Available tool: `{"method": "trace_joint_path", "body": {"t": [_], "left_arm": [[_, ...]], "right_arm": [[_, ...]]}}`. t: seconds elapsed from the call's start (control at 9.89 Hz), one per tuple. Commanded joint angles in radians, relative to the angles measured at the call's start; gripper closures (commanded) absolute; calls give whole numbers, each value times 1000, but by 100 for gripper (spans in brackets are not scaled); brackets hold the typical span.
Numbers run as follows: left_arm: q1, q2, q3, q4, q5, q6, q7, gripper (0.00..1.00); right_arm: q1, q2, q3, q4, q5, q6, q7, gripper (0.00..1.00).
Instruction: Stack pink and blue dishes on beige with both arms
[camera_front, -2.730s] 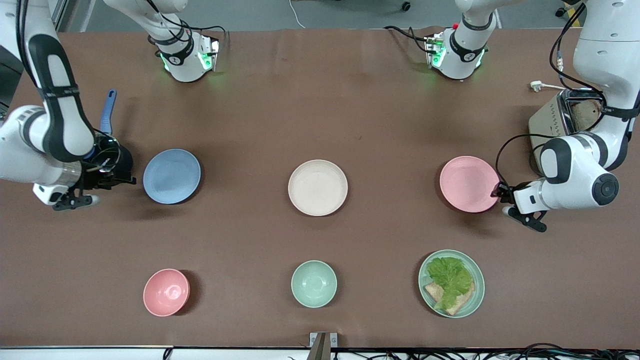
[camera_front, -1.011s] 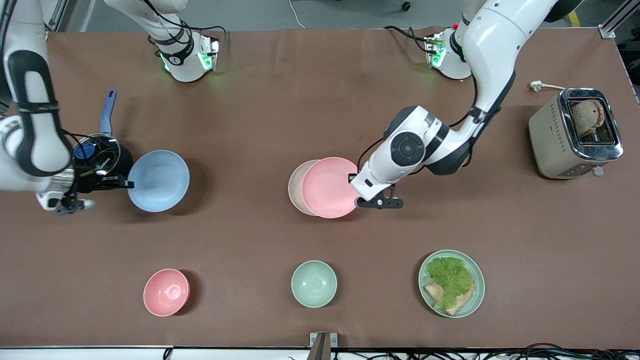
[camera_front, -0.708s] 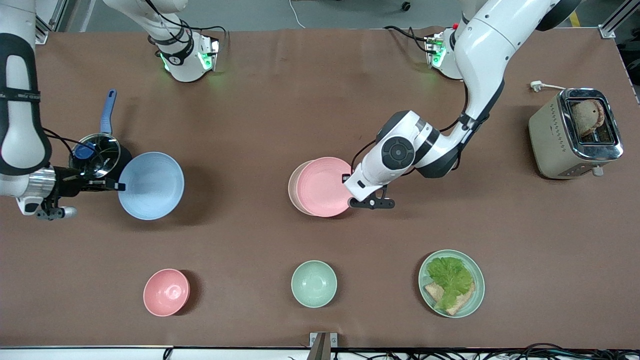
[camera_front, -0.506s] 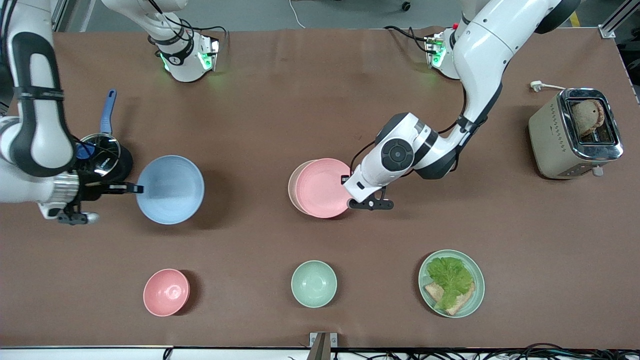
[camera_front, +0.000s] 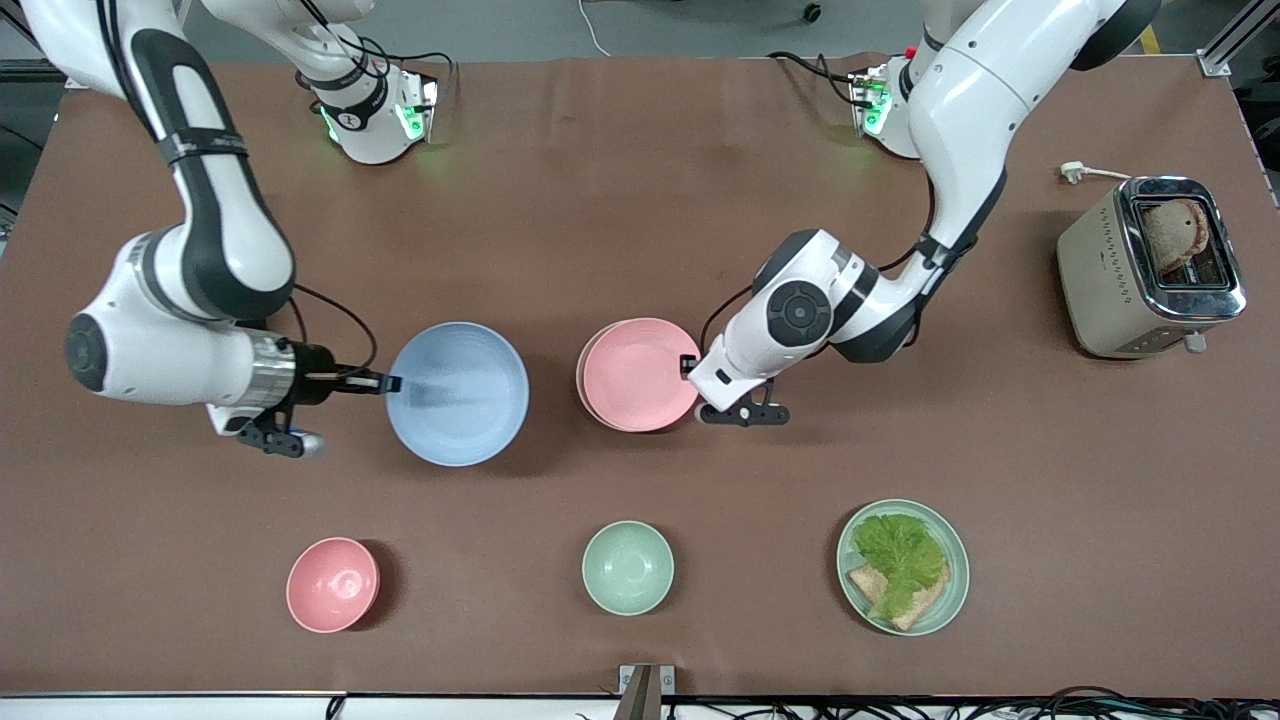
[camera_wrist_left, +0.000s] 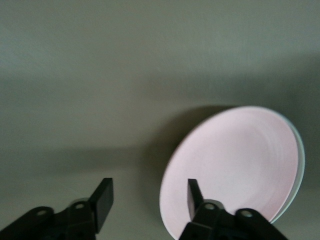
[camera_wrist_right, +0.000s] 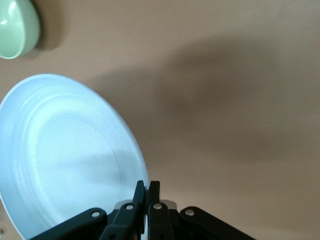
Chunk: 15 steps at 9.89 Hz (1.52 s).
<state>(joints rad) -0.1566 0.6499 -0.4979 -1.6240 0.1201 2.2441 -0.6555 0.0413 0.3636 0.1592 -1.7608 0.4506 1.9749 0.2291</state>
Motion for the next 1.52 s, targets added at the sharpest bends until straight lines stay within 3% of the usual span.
{"method": "trace_joint_path", "body": {"t": [0.0,0.2,0.4,0.51,0.71,1.01,1.11,1.31,1.42], "left_arm": [[153,-172,-1,5,32,-166,38,0],[251,-269,-1,96,33,-303,172,0],[334,-364,-1,192,32,-470,320,0],[388,-418,-10,200,18,-529,386,0],[400,-534,-4,199,16,-625,447,0],[414,-625,5,190,-2,-717,534,0],[370,-628,75,185,-34,-739,534,0],[177,-644,311,178,-114,-809,534,0],[131,-667,359,144,-114,-811,545,0]], "right_arm": [[9,-18,112,-34,-1,89,123,99],[60,-12,176,-81,-1,250,208,99],[161,15,178,-147,-1,413,260,98],[201,30,178,-185,-1,494,280,98],[239,67,178,-253,-1,620,280,98],[276,98,178,-273,-1,651,280,96],[279,101,178,-279,-1,657,280,94],[279,129,178,-284,-3,689,277,93],[278,139,178,-284,-10,690,276,90]]}}
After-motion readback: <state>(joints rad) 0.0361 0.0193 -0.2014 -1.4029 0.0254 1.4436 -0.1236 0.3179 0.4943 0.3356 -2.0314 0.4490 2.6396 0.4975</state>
